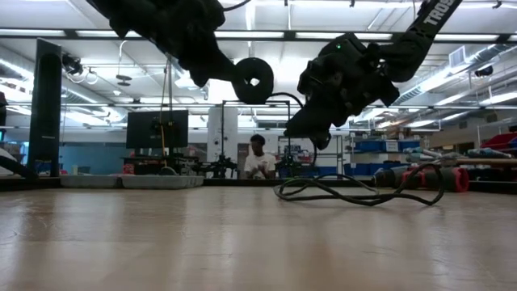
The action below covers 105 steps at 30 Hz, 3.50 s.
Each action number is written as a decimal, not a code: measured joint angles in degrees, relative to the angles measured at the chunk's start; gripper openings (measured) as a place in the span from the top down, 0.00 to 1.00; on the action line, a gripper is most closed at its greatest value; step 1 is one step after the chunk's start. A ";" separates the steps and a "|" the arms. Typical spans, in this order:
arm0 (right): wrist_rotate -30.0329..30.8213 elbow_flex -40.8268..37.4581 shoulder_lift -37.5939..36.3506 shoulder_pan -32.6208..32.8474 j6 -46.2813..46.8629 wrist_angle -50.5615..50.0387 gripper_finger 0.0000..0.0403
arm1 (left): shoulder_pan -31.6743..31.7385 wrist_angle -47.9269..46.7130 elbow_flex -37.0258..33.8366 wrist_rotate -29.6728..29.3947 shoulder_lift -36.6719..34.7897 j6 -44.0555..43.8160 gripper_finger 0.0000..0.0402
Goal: Coil cords
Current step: Coil the black wire on the black spool
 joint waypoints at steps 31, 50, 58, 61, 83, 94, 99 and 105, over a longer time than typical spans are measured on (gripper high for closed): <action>3.63 0.00 -0.02 2.62 -5.56 -1.26 0.83 | -0.76 -21.58 8.36 0.94 0.00 3.28 1.00; 5.81 0.00 -0.02 2.62 -7.39 -3.31 0.97 | -0.76 -22.14 8.36 0.92 0.00 3.25 1.00; 4.17 0.00 -0.02 2.62 -8.15 -3.67 0.98 | -0.76 -23.56 8.36 1.10 0.00 4.88 1.00; 3.90 0.00 -0.46 2.91 -9.44 -3.66 0.99 | -0.76 -23.36 8.36 1.53 0.00 6.28 1.00; 14.55 0.00 -14.93 8.30 -21.53 -3.12 0.99 | -3.59 -18.48 8.36 8.67 1.09 6.22 1.00; 14.88 1.96 -17.04 9.69 -20.74 -1.04 0.99 | -6.21 -12.30 7.84 8.70 1.52 6.54 1.00; 15.48 5.62 -16.22 9.88 -23.67 -5.17 0.99 | -7.19 -9.18 7.82 10.10 3.90 6.92 1.00; 14.54 8.43 -13.21 9.85 -24.14 -5.57 0.99 | -8.28 -4.34 7.81 10.35 6.08 9.00 1.00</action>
